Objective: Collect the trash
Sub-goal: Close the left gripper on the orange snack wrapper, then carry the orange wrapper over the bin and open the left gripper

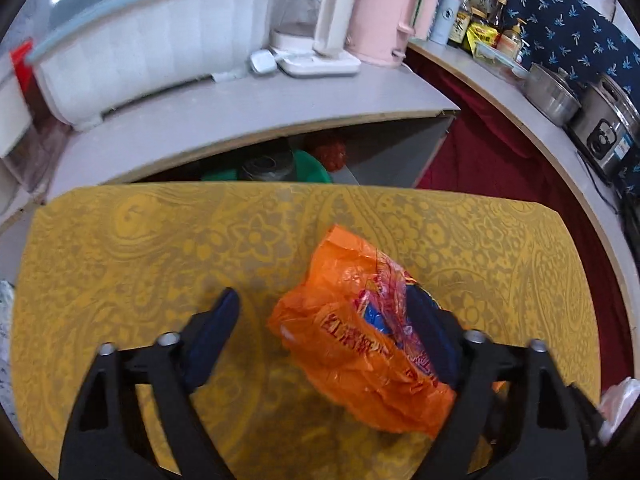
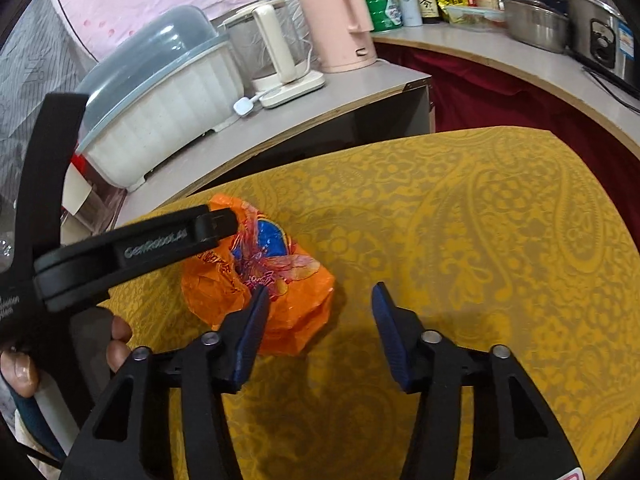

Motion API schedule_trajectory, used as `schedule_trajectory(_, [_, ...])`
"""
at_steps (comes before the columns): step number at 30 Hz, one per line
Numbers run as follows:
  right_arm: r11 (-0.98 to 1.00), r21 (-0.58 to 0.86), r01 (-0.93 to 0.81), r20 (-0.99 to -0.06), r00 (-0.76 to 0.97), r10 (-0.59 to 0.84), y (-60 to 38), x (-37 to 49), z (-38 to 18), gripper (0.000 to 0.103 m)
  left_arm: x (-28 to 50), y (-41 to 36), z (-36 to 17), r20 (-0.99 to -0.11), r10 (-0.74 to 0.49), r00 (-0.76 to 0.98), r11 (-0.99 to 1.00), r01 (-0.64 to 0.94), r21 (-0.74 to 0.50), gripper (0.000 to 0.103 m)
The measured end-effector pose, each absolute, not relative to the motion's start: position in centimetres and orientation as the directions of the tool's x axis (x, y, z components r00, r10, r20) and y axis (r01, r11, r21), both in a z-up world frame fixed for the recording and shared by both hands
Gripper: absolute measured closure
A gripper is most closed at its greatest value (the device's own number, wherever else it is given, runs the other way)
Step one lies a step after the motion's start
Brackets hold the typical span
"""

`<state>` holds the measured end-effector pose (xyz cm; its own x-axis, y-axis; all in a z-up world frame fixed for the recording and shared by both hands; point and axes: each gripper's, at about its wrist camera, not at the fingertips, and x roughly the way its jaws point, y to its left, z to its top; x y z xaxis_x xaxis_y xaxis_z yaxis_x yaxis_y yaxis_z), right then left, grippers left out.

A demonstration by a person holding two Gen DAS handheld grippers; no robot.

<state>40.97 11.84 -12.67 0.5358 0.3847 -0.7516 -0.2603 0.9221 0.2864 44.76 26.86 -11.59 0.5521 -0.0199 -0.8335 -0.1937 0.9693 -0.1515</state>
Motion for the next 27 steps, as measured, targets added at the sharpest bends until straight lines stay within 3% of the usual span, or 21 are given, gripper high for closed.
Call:
schedule_trajectory(2, [0.921, 0.274, -0.276, -0.757, 0.529, 0.384, 12.3, 40.9, -13.2, 0.081, 45.1, 26.6, -12.2, -0.843, -0.061, 0.535, 0.970, -0.168, -0.176, 0.048])
schedule_trajectory(4, [0.922, 0.265, -0.281, -0.759, 0.529, 0.379, 12.4, 40.7, -13.5, 0.084, 44.9, 26.3, -12.4, -0.843, -0.057, 0.535, 0.975, -0.152, -0.162, 0.062])
schedule_trajectory(7, [0.918, 0.267, -0.294, -0.751, 0.533, 0.389, 12.0, 39.9, -13.1, 0.098, 43.6, 25.5, -12.1, -0.838, -0.080, 0.540, 0.978, -0.121, -0.171, 0.072])
schedule_trajectory(11, [0.919, 0.263, -0.294, -0.749, 0.538, 0.387, 10.8, 37.8, -12.0, 0.099, 41.2, 24.2, -10.8, -0.824, -0.110, 0.555, 0.976, -0.095, -0.195, 0.077])
schedule_trajectory(27, [0.958, 0.274, -0.084, -0.742, 0.616, 0.267, -4.9, 22.1, -8.1, 0.099, 27.0, 12.3, -6.0, -0.799, -0.271, 0.537, 0.963, 0.152, -0.224, 0.073])
